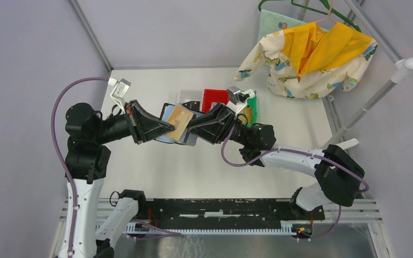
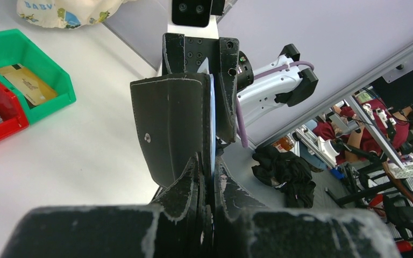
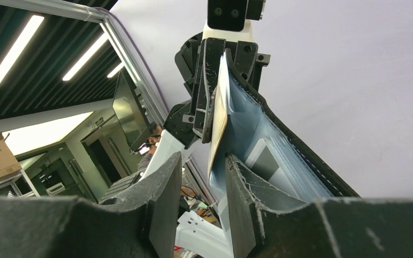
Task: Take the credit cards out of the card holder
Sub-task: Remove the credit card from the card holder.
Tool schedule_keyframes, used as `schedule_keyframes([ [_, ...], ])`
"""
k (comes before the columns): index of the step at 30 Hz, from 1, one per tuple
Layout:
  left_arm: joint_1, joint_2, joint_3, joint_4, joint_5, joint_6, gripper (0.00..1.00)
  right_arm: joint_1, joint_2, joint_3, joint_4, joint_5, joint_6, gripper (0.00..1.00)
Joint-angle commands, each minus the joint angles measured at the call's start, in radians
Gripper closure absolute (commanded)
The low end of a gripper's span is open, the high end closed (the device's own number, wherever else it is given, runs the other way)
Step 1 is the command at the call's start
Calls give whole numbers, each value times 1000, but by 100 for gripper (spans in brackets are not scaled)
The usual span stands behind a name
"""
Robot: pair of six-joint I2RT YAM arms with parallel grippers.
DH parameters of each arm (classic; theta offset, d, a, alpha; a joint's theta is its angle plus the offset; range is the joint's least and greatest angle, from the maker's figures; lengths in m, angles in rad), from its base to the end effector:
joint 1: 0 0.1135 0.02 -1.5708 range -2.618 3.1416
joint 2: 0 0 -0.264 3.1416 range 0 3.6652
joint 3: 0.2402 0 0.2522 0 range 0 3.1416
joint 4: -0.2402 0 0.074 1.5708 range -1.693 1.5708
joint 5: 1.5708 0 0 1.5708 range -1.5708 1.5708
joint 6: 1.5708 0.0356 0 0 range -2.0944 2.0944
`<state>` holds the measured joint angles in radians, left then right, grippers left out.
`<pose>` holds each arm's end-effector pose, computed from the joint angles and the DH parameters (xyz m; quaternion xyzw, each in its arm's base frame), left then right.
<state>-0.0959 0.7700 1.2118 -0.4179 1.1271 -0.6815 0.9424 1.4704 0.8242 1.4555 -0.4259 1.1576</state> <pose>0.1119 -0.0431 0.4584 0.1955 0.6758 -0.5746 0.4183 0.1637 0.2503 0.3536 -0.1561 0.3822 0.8262 0.3834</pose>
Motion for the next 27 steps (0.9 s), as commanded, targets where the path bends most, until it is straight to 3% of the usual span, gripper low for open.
schedule_keyframes([
  [1, -1, -11, 32, 22, 10, 28, 92, 4, 22, 58, -5, -14, 8, 58],
  [8, 0, -10, 38, 23, 10, 30, 92, 32, 63, 102, -10, -22, 10, 61],
  [10, 0, -10, 43, 22, 9, 28, 92, 43, 79, 114, 8, -32, 18, 69],
  [14, 0, -8, 50, 23, 8, 24, 92, 47, 86, 93, 59, -23, 46, 94],
  [16, -1, -5, 54, 22, 6, 19, 90, 46, 79, 78, 59, -16, 46, 100],
  [20, 0, 1, 58, 23, 13, 12, 81, 47, 64, 54, 40, -4, 31, 100],
  [23, 0, 3, 58, 22, 18, 0, 88, 43, 49, 42, 21, -3, 13, 100],
  [27, 1, -5, 65, 21, 18, -3, 86, 37, 29, 12, 17, -6, 7, 100],
])
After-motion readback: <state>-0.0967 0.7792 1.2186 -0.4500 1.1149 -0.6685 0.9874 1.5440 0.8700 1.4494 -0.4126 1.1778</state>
